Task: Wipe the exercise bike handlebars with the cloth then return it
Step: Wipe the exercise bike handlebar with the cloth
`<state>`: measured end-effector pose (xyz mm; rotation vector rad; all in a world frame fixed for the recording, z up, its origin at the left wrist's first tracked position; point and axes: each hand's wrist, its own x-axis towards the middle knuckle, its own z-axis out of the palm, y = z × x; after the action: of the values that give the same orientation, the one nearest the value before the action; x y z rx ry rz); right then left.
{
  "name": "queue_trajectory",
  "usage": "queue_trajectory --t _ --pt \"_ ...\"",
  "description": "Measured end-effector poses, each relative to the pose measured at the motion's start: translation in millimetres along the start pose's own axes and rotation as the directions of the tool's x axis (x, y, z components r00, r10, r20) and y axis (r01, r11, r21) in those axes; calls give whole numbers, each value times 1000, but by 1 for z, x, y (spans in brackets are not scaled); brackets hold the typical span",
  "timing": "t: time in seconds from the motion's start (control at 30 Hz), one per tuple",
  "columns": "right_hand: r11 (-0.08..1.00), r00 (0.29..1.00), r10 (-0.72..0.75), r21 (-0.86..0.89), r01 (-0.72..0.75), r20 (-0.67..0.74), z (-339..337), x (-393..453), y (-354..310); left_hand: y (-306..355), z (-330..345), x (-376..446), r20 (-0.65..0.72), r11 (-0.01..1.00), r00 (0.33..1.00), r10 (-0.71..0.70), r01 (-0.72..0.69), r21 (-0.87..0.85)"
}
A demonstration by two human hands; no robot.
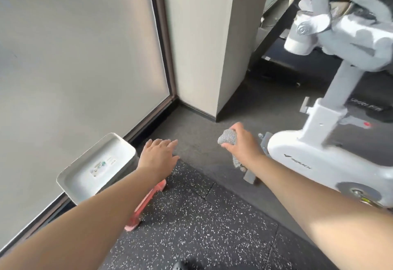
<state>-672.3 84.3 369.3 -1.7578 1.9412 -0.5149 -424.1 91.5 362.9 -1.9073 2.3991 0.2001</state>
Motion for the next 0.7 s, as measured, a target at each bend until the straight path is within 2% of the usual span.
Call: queue_trajectory --t 0.23,0.4,0.6,0.7 --pt "997 992 80 32 -77 -94 -89 -29 107 123 -4 34 -64 993 991 114 -114 -5" --pt "993 984 96 76 -86 -148 -134 -43 170 196 -5 45 -92 991 988 127 -129 -18" --pt "985 975 99 161 -67 -198 -174 -41 205 248 -16 63 -118 989 986 118 -128 -80" --pt "981 966 68 191 -20 -250 -194 -31 209 264 -32 78 -174 977 978 118 -145 -153"
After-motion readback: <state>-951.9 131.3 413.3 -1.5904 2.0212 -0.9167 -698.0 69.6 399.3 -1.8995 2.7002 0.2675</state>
